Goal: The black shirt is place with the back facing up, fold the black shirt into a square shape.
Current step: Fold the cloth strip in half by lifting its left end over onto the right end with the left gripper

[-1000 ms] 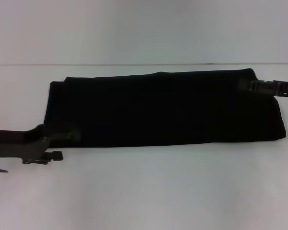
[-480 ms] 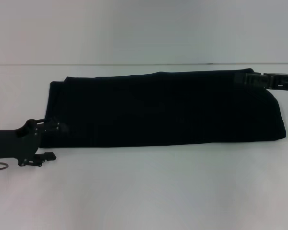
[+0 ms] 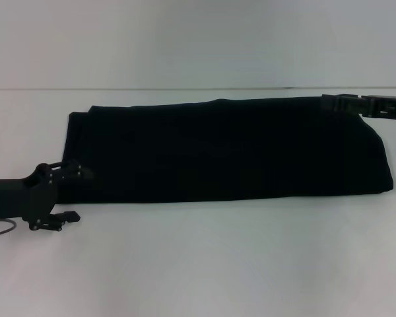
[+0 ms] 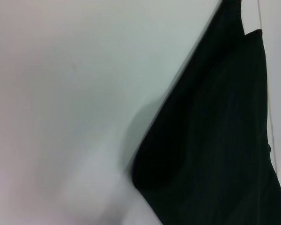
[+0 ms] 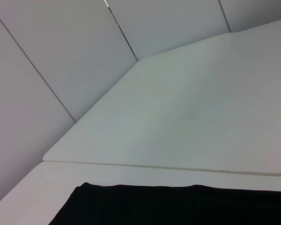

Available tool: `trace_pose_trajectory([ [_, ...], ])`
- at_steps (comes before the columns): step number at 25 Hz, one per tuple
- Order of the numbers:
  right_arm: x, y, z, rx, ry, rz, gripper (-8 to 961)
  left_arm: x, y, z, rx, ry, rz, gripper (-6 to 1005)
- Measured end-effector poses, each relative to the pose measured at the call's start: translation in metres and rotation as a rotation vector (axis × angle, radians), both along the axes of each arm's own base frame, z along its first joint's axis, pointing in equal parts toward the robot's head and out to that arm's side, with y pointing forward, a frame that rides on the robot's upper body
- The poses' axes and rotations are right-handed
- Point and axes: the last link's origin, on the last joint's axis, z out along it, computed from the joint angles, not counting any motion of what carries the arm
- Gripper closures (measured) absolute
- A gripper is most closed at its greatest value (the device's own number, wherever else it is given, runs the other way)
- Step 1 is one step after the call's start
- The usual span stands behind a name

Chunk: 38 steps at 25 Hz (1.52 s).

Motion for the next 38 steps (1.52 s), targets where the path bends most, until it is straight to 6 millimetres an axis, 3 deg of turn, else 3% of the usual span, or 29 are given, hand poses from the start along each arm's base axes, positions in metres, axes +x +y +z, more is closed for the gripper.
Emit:
trace_pose_trajectory([
  [38,-0.001,0.001,-0.006,0.005,0.006,-0.011,155,-0.014,0.003,0.005,0.075,0.034,0.050,62],
])
